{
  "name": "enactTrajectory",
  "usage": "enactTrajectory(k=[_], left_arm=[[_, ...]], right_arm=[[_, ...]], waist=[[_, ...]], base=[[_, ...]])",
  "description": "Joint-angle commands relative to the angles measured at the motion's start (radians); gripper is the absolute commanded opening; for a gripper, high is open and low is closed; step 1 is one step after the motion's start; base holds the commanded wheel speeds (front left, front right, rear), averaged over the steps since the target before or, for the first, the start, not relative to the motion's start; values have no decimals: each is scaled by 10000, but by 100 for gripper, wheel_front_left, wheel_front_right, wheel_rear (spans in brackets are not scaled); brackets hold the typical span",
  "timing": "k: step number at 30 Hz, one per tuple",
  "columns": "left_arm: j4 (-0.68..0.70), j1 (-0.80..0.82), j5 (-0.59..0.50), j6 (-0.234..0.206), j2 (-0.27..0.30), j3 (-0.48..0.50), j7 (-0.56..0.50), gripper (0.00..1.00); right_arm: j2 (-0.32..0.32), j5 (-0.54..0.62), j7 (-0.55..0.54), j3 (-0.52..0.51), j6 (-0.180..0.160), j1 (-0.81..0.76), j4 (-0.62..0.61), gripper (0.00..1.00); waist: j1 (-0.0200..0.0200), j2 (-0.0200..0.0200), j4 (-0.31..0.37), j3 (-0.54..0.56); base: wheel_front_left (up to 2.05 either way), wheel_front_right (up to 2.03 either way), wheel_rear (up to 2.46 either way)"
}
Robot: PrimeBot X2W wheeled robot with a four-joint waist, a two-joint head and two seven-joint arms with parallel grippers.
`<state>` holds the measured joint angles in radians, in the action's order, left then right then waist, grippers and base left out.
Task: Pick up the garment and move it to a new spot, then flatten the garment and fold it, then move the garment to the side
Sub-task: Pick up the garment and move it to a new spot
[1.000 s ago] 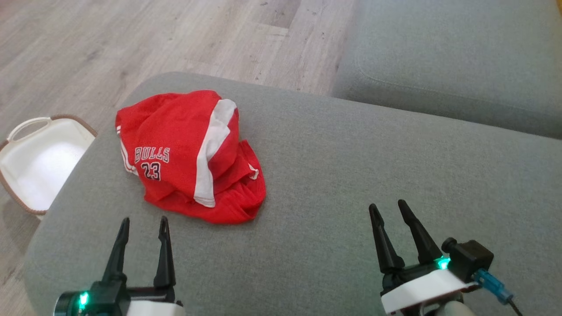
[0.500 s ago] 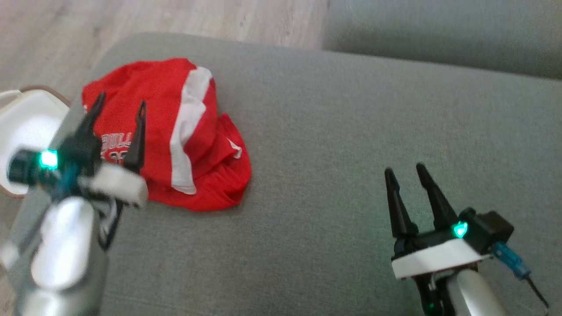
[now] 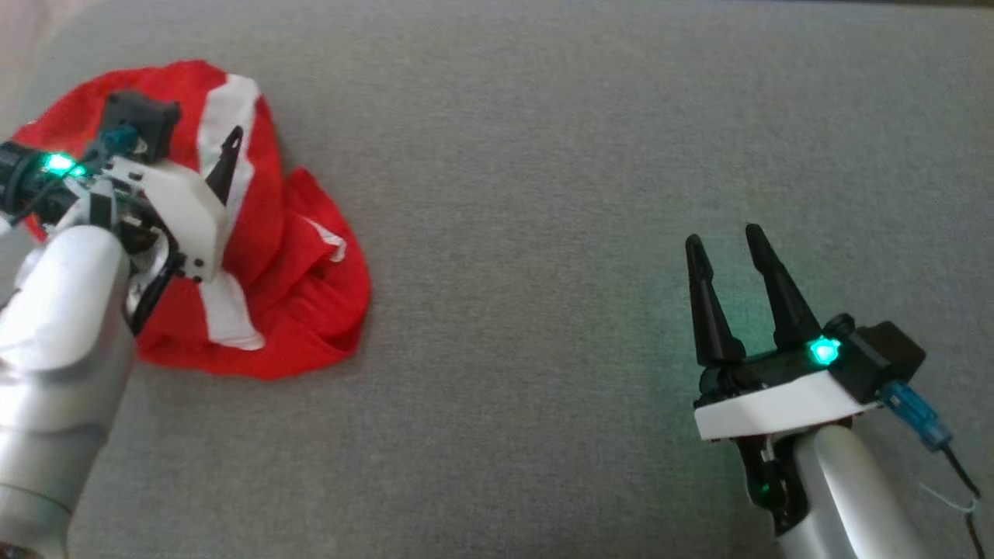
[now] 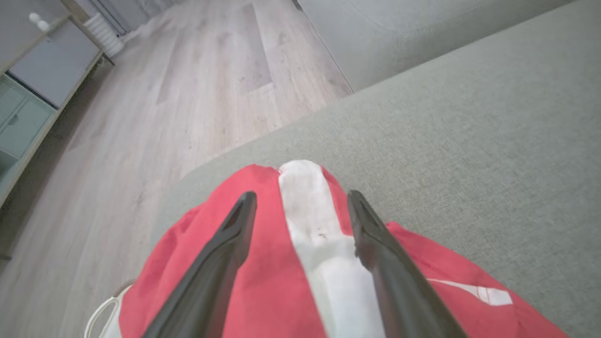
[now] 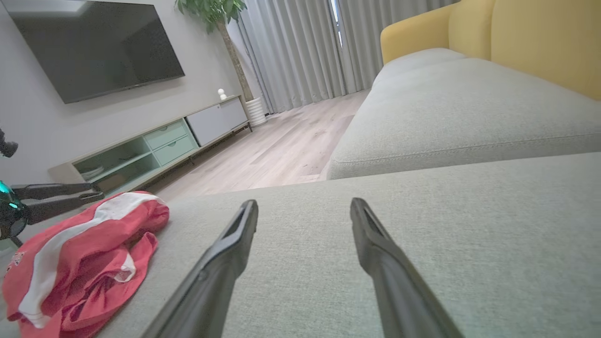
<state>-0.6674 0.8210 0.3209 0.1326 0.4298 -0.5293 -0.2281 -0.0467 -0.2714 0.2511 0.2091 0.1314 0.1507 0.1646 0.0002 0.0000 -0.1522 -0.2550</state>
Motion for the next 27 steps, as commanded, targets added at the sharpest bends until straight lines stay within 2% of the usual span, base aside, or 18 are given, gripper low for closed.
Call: enactTrajectory(k=[1, 5, 10, 12, 13, 16, 20, 21, 27], left_arm=[[-12, 651, 218, -21, 639, 203, -138, 100], [-850, 1064, 548, -21, 880, -301, -566, 100], [-1776, 1185, 954, -20, 840, -609, -1066, 100], [-1946, 1181, 1218, -20, 836, -758, -1190, 20], [-1999, 1207, 1293, -20, 862, -819, -1159, 0], [-2112, 1326, 1484, -20, 893, -865, -811, 0], [-2049, 1721, 1473, -201, 915, -618, 542, 0], [-2049, 1721, 1473, -201, 915, -618, 542, 0], [-1690, 2193, 1361, -852, 871, -193, 2713, 0]], right_arm=[[-35, 44, 107, 224, -7, 341, -390, 100], [-35, 10, 107, 219, -7, 449, -454, 100], [-35, -5, 107, 222, -7, 457, -471, 100], [-35, -7, 107, 225, -7, 460, -451, 100], [-35, -9, 107, 225, -7, 466, -442, 100], [-35, -18, 107, 199, -7, 466, -409, 100], [-35, -23, 107, 231, -7, 423, -358, 100], [-35, -23, 107, 231, -7, 423, -358, 100], [-35, -79, 107, 231, -7, 268, -248, 100]], waist=[[-2, 0, 305, -292], [-2, 0, 515, -474], [-2, 0, 629, -521], [-2, 0, 653, -499], [-2, 0, 658, -479], [-2, 0, 633, -383], [-2, 0, 582, -173], [-2, 0, 582, -173], [-2, 0, 466, 365]], base=[[0, 0, 0], [0, 0, 0], [0, 0, 0], [0, 0, 0], [0, 0, 0], [0, 0, 0], [0, 0, 0], [0, 0, 0], [0, 0, 0]])
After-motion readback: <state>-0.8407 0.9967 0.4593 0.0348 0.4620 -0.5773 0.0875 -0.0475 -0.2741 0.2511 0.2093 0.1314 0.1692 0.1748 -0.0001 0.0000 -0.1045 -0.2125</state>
